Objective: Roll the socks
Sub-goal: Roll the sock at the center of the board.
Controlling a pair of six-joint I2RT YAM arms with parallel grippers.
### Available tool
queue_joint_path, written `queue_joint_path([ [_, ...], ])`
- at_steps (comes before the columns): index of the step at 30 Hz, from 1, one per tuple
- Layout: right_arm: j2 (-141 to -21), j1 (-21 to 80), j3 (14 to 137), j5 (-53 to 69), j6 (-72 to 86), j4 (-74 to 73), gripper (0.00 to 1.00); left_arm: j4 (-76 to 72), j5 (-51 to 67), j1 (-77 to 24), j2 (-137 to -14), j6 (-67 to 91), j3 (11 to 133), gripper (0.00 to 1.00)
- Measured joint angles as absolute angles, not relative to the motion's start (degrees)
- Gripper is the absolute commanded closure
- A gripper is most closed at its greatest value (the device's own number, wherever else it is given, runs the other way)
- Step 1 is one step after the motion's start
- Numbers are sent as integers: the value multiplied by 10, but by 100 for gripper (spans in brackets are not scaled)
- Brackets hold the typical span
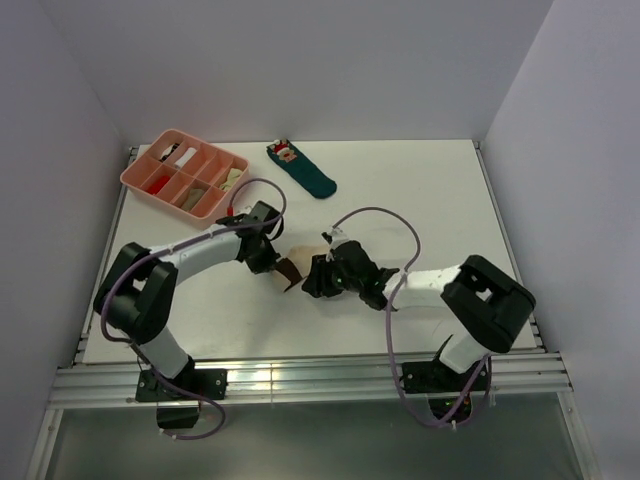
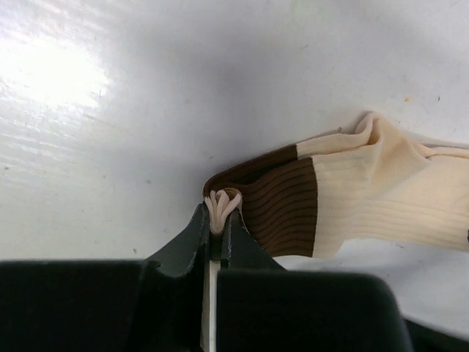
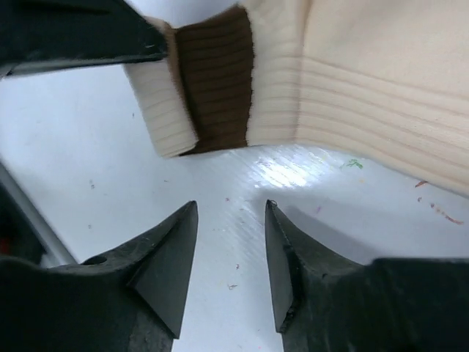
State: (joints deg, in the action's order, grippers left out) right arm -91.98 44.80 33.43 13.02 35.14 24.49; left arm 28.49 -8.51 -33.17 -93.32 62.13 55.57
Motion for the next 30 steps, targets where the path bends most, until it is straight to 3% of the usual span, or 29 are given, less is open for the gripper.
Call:
queue_joint_path([
  [5,-870,549,350,-41,277,197,48,380,-118,-348,-997,594,654,100],
  [13,-943,672,443,-242,176,186,47,452,-128,-358,-1060,564,714,100],
  [24,-1058,709,514,-309,116,187,48,479,-130,-361,-1082,540,741,100],
  [30,-1093,710,538,-329,110,180,54,482,-130,-361,-1085,536,745,99],
])
